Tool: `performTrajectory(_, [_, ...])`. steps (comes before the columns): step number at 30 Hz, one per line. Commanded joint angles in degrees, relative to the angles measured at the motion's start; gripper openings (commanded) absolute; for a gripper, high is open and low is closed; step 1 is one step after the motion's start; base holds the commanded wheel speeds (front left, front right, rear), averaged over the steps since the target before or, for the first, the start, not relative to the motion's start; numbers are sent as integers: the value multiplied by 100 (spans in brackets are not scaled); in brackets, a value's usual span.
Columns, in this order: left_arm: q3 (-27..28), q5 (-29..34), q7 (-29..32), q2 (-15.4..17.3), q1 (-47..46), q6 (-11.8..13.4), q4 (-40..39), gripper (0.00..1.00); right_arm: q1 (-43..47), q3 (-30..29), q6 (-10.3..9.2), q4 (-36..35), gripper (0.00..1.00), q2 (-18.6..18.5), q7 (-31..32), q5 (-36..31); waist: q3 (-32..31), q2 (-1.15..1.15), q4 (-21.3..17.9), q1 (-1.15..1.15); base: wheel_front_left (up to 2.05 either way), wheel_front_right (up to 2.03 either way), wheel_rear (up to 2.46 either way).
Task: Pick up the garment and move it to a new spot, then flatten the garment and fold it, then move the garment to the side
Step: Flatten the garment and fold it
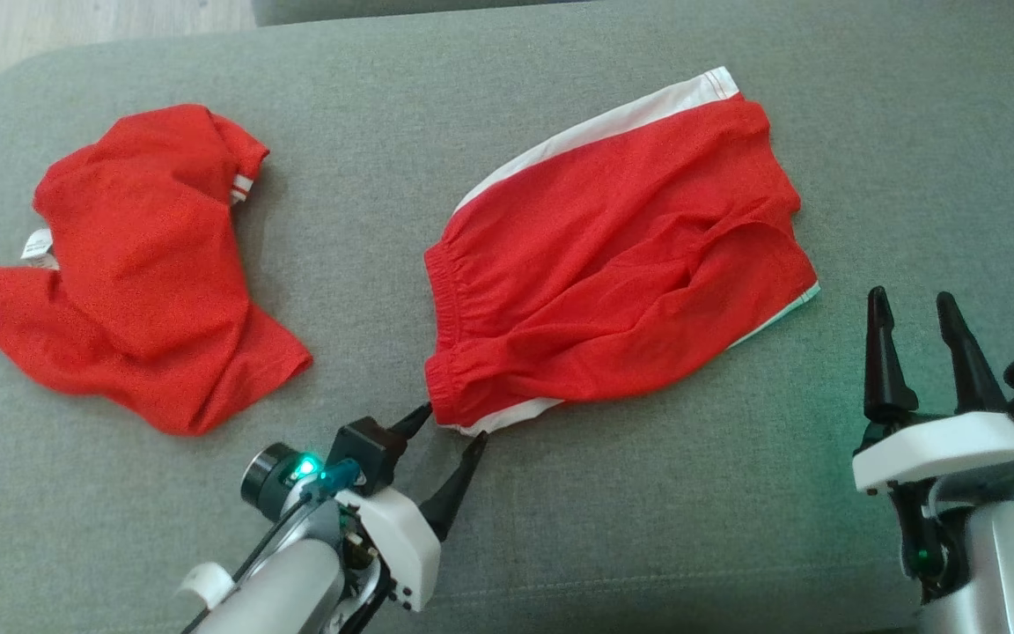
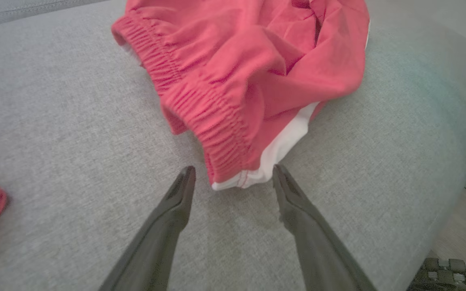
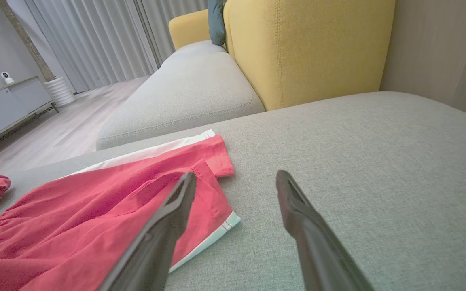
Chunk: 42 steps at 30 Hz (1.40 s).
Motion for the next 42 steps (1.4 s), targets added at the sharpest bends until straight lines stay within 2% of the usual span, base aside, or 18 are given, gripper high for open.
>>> performTrajectory(1, [158, 21, -97, 25, -267, -42, -74, 100, -233, 108, 39, -187, 100, -32, 4, -46, 24, 0, -12, 0, 0, 0, 0])
performTrajectory(3, [127, 29, -109, 9, -294, -67, -15, 100, -246, 101, 39, -179, 100, -32, 0, -50, 39, 0, -16, 0, 0, 0, 0])
performTrajectory(4, [115, 30, -115, 2, -305, -76, 12, 86, -253, 97, 39, -175, 100, -32, -1, -51, 44, 0, -16, 0, 0, 0, 0])
performTrajectory(5, [107, 29, -123, -7, -318, -84, 37, 34, -261, 92, 39, -168, 100, -32, -2, -53, 47, 0, -13, 0, 0, 0, 0])
performTrajectory(6, [102, 26, -131, -14, -335, -93, 57, 0, -266, 74, 39, -155, 100, -32, 4, -60, 49, 0, -9, 0, 0, 0, 0])
performTrajectory(15, [212, 27, -297, -38, -415, 20, -65, 0, -449, -142, 39, 214, 100, -32, 223, -77, 83, 0, 91, 0, 0, 0, 0])
performTrajectory(20, [202, 60, -342, -41, -422, 42, -211, 0, -787, -190, 39, 874, 100, -32, 437, -1, 167, 0, 189, 0, 0, 0, 0])
performTrajectory(24, [158, 88, -350, -57, -456, 42, -290, 0, -1117, -256, 39, 1486, 100, -32, 474, -198, 256, 0, 263, 0, 0, 0, 0])
performTrajectory(32, [100, 105, -338, -49, -546, 42, -375, 0, -1667, -292, 39, 2458, 100, -32, 252, -379, 405, 0, 335, 0, 0, 0, 0])
performTrajectory(42, [42, 97, -294, -21, -635, 41, -447, 0, -2132, -217, 39, 3250, 100, -32, -88, -577, 545, 0, 400, 0, 0, 0, 0])
